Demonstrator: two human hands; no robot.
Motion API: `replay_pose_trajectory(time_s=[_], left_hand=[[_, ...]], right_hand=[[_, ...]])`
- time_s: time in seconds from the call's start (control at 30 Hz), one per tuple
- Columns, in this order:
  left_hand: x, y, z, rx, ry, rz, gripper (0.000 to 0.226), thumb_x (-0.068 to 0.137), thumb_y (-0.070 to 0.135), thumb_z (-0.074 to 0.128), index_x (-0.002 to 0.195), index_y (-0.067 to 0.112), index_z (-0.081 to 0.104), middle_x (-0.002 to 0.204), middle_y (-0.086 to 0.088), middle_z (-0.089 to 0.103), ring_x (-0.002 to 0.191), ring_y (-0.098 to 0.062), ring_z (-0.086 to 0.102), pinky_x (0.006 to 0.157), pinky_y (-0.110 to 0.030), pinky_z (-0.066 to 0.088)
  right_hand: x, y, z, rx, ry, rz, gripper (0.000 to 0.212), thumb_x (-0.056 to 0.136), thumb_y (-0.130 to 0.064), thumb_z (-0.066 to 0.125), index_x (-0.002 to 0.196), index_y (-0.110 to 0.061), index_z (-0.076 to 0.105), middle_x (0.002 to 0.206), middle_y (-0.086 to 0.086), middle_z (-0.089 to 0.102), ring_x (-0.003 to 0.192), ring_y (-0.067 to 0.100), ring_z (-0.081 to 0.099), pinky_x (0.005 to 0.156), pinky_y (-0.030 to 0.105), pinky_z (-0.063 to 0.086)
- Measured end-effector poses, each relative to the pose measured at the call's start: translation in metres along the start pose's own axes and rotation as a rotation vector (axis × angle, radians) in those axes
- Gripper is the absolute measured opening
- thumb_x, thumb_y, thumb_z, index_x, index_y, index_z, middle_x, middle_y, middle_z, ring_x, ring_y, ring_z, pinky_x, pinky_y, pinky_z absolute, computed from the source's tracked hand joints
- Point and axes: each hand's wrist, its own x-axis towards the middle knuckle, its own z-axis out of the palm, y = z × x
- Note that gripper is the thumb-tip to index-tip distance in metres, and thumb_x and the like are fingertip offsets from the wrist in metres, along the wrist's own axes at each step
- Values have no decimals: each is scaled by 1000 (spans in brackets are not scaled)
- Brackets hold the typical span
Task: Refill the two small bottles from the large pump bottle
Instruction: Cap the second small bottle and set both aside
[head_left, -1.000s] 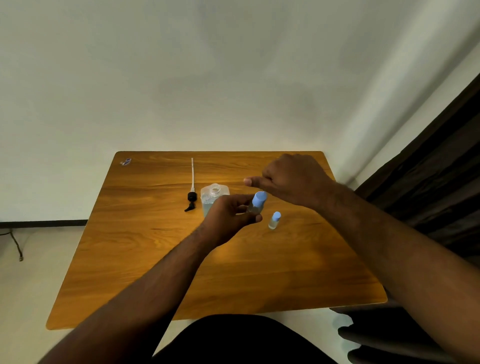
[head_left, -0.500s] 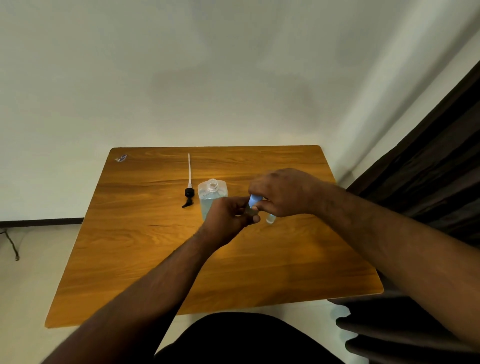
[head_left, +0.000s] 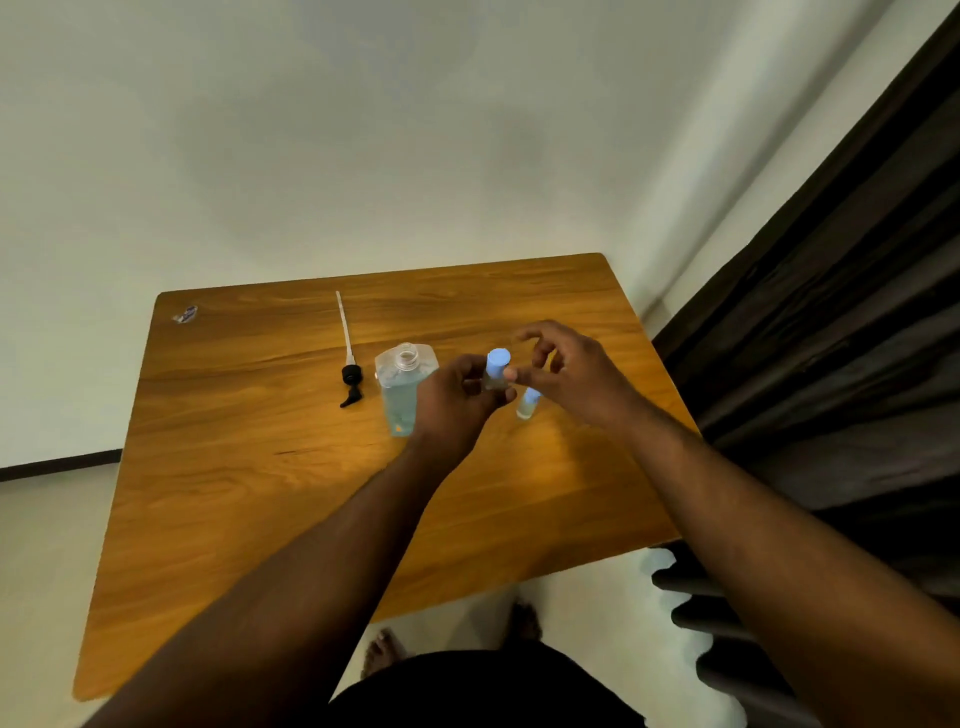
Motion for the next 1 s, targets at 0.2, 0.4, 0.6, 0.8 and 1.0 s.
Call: replay_pose_trajectory(time_s=[0.2, 0.4, 0.6, 0.8, 1.0], left_hand=[[21, -22, 12, 33, 32, -92, 36, 69, 18, 85, 101, 16, 67, 92, 3, 72, 87, -12, 69, 76, -30, 59], [34, -67, 33, 49, 93, -244, 36, 71, 9, 82, 103, 15, 67, 96, -7, 71, 92, -23, 68, 84, -41, 57], [43, -90, 59, -2, 139, -311, 32, 75, -3, 75, 104, 5, 67, 97, -3, 70, 89, -12, 64, 79, -25, 51], [56, -107, 81, -25, 170, -342, 37, 78, -4, 75, 114, -1, 65, 117, -9, 68, 111, -13, 62, 95, -23, 50], [118, -112, 107, -49, 198, -293, 29, 82, 6, 74, 105, 22, 69, 98, 24, 70, 96, 9, 62, 85, -13, 50]], right_hand=[[-7, 85, 21, 212, 14, 305, 43, 76, -11, 76, 116, -18, 60, 96, -1, 58, 80, 11, 56, 67, 24, 51], [10, 151, 71, 332, -52, 461, 78, 70, -8, 80, 136, -26, 44, 122, -7, 49, 99, 14, 56, 71, 21, 48], [32, 183, 104, 350, -104, 413, 77, 68, -8, 82, 135, -19, 45, 135, 2, 52, 118, 18, 52, 94, 29, 46], [46, 180, 121, 156, 42, 285, 44, 80, -9, 72, 121, -6, 58, 121, 11, 61, 113, 25, 57, 92, 29, 45], [106, 201, 90, 177, 131, 226, 43, 80, -7, 72, 121, -6, 59, 122, 9, 61, 112, 17, 56, 84, 11, 39]])
